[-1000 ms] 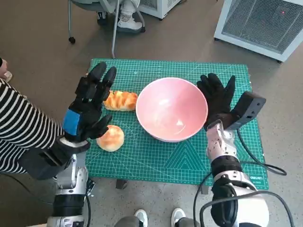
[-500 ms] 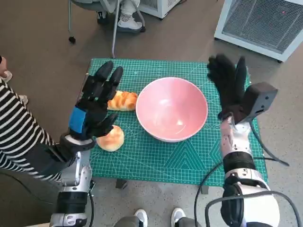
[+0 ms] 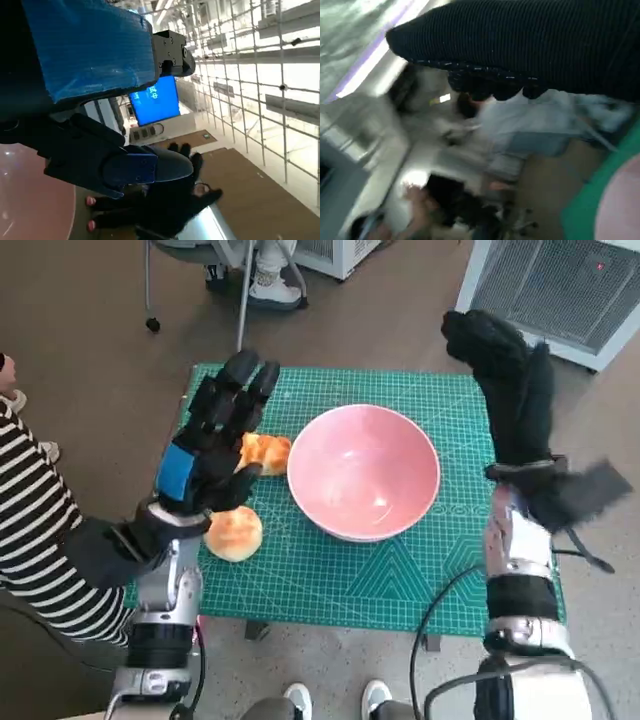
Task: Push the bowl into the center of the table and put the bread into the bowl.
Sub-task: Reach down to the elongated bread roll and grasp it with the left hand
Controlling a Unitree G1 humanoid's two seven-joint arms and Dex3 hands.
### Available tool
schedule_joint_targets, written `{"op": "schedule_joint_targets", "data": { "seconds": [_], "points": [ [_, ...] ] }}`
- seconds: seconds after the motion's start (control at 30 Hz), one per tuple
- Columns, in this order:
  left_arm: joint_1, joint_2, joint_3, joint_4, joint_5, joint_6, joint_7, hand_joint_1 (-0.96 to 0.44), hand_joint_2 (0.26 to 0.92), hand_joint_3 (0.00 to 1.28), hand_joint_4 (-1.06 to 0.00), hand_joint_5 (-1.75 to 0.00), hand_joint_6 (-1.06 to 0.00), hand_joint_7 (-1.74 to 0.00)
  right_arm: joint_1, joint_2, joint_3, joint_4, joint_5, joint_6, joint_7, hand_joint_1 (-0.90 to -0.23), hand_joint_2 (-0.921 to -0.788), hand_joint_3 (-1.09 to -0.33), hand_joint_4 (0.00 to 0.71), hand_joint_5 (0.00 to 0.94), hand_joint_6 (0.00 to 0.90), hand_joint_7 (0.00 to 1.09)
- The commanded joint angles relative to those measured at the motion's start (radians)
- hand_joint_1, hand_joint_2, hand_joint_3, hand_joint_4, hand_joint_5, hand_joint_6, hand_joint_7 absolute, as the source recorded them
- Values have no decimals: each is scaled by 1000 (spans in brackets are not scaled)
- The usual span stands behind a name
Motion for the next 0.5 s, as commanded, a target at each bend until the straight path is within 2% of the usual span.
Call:
{"op": "schedule_joint_targets", "data": {
  "seconds": [0.03,0.23,0.3,0.5],
  "points": [
    [-49,8,5,15,-12,-8,-22,-670,921,410,-135,-10,-10,-380,91,7,38,-139,34,31,33,-781,-921,-736,143,20,199,201],
    [-73,13,6,9,-15,0,-40,-669,921,398,-142,-12,-12,-390,154,11,76,-275,70,78,48,-788,-921,-692,159,4,106,403],
    [-79,14,5,5,-15,3,-43,-669,921,396,-142,-11,-11,-394,166,11,87,-302,77,87,51,-790,-921,-686,158,2,88,434],
    [-93,16,5,-2,-20,13,-56,-666,921,365,-143,-8,0,-419,172,6,99,-317,86,92,60,-804,-921,-678,148,4,47,505]
  ]
}}
